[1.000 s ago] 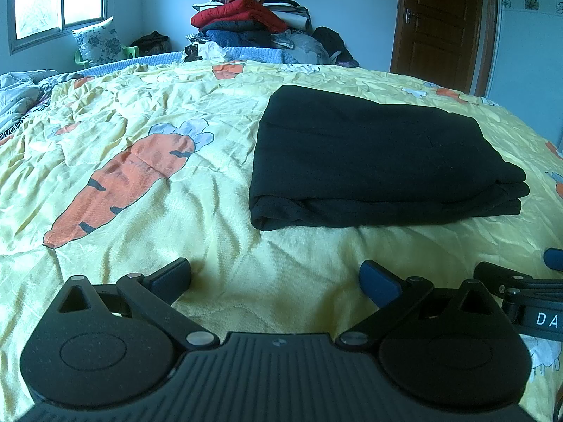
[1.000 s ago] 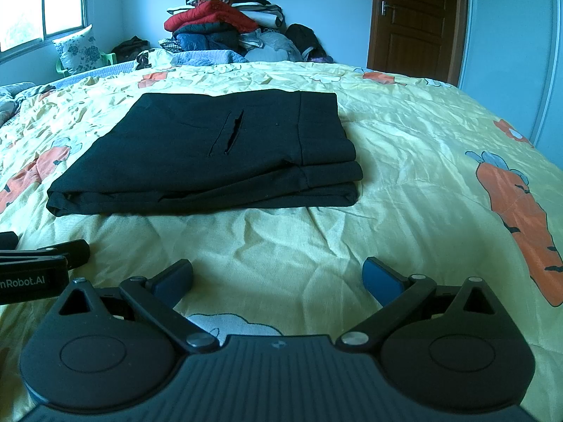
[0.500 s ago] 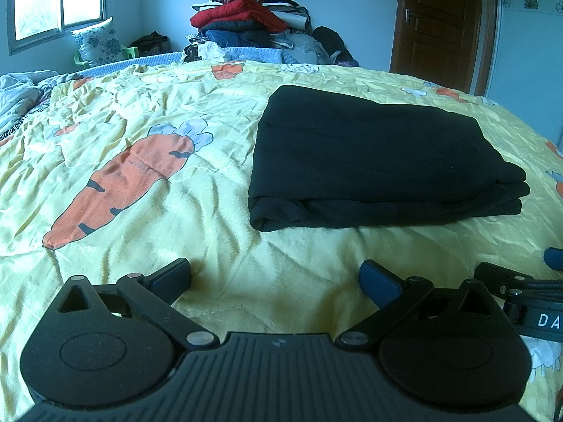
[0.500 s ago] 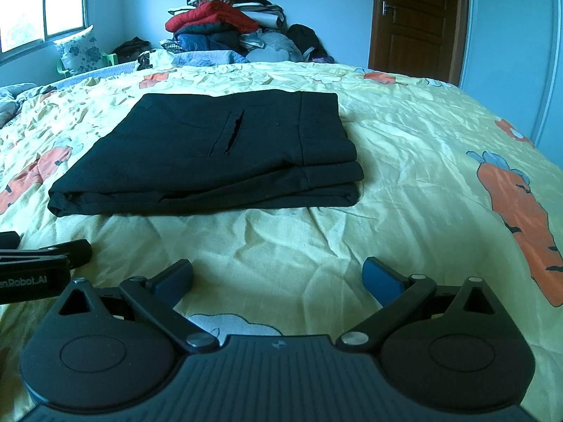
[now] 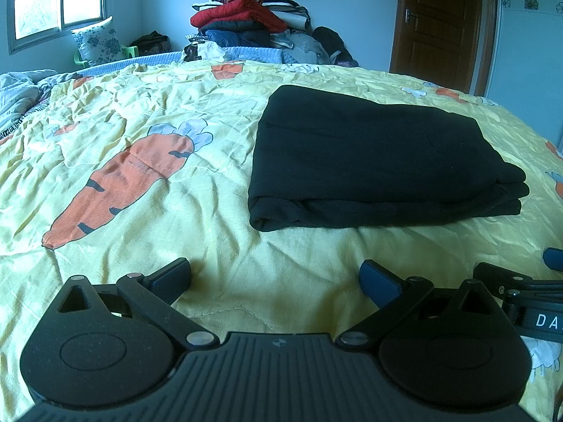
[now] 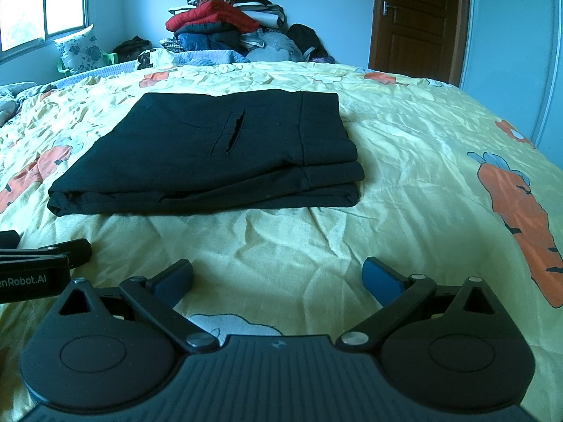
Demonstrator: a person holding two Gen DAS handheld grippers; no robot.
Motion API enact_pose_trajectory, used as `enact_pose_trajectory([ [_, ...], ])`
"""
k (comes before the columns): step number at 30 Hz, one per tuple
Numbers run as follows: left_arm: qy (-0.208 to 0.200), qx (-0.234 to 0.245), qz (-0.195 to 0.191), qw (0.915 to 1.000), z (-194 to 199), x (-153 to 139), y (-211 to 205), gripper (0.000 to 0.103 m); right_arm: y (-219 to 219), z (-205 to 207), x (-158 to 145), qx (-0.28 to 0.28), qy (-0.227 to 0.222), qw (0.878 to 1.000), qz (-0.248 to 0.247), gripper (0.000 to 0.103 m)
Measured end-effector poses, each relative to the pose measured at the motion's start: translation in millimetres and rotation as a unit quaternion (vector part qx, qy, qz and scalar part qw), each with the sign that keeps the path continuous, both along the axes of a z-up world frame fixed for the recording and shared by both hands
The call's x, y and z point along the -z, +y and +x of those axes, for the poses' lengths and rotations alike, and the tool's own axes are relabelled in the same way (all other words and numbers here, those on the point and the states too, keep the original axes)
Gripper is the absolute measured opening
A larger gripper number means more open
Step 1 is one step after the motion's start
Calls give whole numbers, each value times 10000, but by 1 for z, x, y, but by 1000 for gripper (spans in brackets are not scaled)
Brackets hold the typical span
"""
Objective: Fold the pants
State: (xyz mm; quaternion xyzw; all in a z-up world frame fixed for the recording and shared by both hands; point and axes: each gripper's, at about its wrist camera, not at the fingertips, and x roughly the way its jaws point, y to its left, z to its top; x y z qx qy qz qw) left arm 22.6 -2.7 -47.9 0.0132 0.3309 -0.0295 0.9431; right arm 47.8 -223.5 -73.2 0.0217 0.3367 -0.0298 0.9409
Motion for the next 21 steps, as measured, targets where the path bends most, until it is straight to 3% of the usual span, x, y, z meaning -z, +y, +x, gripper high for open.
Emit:
enact_pose_trajectory([
  [21, 0, 1, 5, 10000, 0, 0, 0, 103, 2, 0, 0, -43, 10, 10000, -29, 103],
])
